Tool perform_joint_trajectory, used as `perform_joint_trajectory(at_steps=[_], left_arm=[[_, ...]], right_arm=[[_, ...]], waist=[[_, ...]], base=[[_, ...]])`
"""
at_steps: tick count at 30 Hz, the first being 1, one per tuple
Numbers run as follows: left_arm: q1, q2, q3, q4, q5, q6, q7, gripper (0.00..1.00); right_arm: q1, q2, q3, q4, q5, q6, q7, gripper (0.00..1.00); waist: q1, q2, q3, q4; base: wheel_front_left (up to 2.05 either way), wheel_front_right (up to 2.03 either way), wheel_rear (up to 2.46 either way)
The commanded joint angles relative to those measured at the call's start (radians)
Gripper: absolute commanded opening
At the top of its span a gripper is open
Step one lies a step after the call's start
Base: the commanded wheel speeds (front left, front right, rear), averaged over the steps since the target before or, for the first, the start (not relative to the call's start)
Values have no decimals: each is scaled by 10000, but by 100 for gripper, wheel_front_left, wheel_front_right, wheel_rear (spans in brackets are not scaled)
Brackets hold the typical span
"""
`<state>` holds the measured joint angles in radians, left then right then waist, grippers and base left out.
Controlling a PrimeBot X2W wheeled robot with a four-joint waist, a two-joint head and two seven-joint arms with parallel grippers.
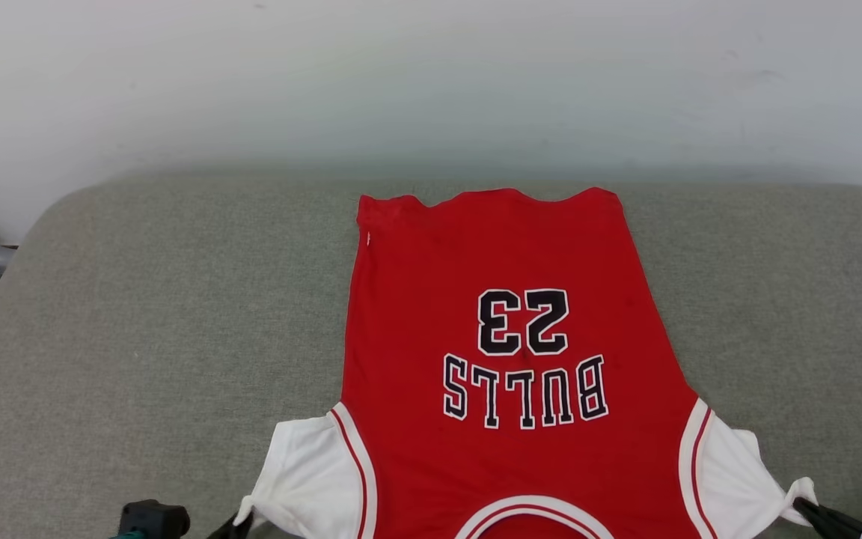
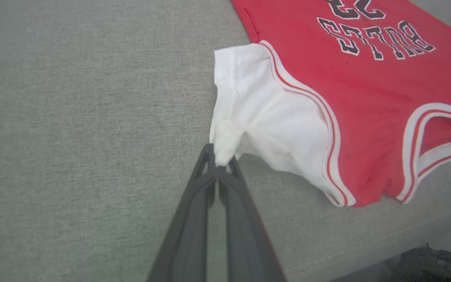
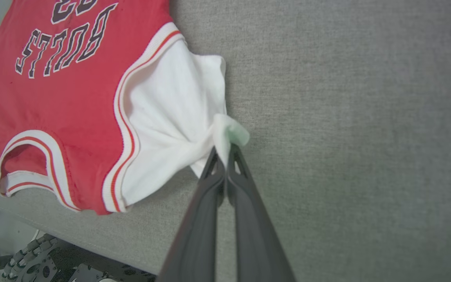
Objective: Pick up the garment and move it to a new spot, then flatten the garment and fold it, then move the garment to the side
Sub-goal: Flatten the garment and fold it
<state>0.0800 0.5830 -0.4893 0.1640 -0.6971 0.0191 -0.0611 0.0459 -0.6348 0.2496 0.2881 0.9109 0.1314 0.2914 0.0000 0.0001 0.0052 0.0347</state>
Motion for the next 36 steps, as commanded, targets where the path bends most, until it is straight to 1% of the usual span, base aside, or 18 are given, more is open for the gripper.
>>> perform_joint_trajectory(at_steps=[1,4,6,12,14,18,19,22,24,27,31,33,36], left_arm=[[34,72,-128,-239,86,41,257,0],[72,164,-261,-801,-69,94,817,0],[96,268,-321,-1292,-96,205,1187,0],[-131,643,-353,-2942,78,626,2032,0],[-268,760,-382,-3463,180,711,2293,0],[-549,836,-486,-4297,401,840,2649,0],[-549,836,-486,-4297,401,840,2649,0],[-606,723,-502,-4708,442,1003,2706,0],[-706,650,-613,-4907,549,1021,2746,0],[-903,480,-702,-5077,745,976,2585,0],[-1216,180,-793,-5070,958,972,2307,0],[-1348,77,-902,-5040,1037,884,2232,0],[-1565,-66,-1006,-5030,1155,867,2235,0]], right_arm=[[-123,-188,-88,-159,-3,-15,203,100],[-419,-327,-209,-493,-24,-12,616,100],[-651,-474,-369,-718,34,-12,961,100],[-1973,-752,-1283,-1529,30,-12,2529,100],[-2662,-752,-1563,-1736,-102,-12,3171,100],[-4492,-486,-1937,-1854,-577,-12,4680,100],[-4492,-486,-1937,-1854,-577,-12,4680,100],[-5978,-43,-2097,-1491,-1194,-12,5843,100],[-6886,197,-2227,-1148,-1703,-12,6521,100],[-8072,554,-2402,-660,-2544,-12,7282,100],[-9338,903,-2599,-39,-3544,-12,7951,100],[-9790,984,-2726,263,-4006,-12,8287,100],[-10408,817,-2627,605,-4702,-12,8589,100]], waist=[[0,-1,120,43],[0,-1,332,153],[0,-1,555,255],[0,-1,1629,761],[0,-1,2090,1001],[0,-1,2944,1523],[0,-1,2944,1523],[0,-1,3553,1800],[0,-1,3917,2060],[0,-1,4360,2450],[0,-1,4924,2795],[0,-1,5150,2975],[0,-1,5481,3170]], base=[[0,0,0],[0,0,0],[0,0,0],[0,0,0],[0,0,0],[0,0,0],[0,0,0],[0,0,0],[0,0,0],[0,0,0],[0,0,0],[0,0,0],[0,0,0]])
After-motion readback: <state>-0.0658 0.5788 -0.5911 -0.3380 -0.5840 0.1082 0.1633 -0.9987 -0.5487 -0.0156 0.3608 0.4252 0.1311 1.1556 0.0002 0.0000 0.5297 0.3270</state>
